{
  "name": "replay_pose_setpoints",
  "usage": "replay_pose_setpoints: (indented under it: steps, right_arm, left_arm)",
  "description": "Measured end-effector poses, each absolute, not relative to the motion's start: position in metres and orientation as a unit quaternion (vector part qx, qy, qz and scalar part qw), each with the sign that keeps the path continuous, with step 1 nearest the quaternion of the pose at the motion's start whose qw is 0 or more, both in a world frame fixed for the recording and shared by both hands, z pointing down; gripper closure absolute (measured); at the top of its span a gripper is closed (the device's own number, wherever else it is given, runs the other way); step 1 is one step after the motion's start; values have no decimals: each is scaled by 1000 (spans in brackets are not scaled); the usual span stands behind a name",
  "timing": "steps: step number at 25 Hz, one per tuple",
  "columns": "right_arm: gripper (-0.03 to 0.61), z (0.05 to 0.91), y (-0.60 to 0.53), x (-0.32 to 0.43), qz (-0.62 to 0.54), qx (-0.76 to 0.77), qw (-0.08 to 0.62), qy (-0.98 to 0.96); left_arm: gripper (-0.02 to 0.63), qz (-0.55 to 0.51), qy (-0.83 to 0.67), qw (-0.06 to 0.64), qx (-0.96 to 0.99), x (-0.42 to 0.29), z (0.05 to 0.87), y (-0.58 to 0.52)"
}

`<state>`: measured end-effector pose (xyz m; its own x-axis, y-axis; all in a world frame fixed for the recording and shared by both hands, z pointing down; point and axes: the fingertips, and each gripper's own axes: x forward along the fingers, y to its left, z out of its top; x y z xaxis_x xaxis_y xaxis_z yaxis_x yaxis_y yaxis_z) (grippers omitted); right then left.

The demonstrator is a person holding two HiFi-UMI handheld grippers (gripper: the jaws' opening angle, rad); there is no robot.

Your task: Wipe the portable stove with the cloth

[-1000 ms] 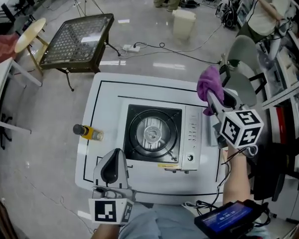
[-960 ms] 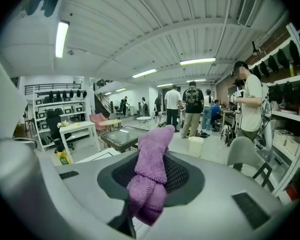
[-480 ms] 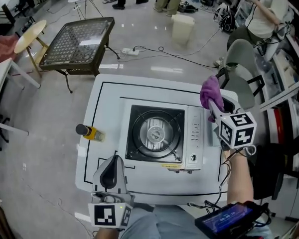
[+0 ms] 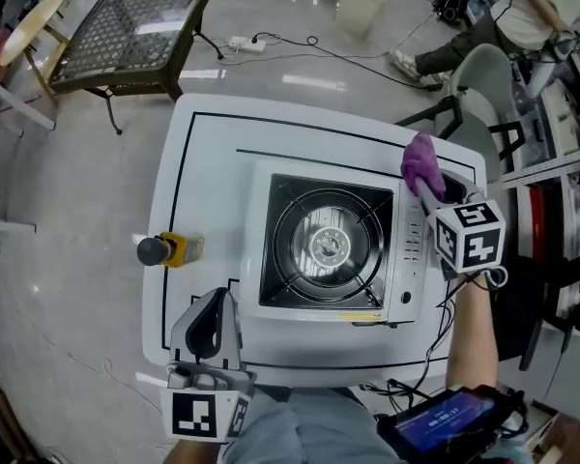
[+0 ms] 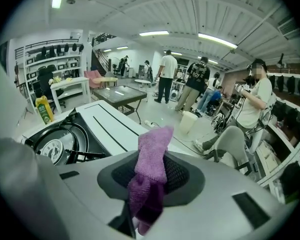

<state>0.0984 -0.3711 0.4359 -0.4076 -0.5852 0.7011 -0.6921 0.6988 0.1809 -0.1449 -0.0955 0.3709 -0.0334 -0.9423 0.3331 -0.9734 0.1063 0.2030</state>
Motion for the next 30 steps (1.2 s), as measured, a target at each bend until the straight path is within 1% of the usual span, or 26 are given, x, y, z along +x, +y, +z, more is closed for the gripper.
replay_pose_setpoints:
  steps: [6, 18, 30]
  right_arm:
    - [446, 450, -361, 71, 91, 371, 398, -834]
    - [446, 442, -354, 24, 105, 326, 407, -847]
    - [449, 436, -351, 11, 87, 322, 406, -850]
  left_arm:
    - [595, 33, -726, 207, 655, -184, 393, -82]
    - [595, 27, -732, 217, 645, -205, 385, -80]
    - [595, 20, -738, 219, 638, -214, 384, -73]
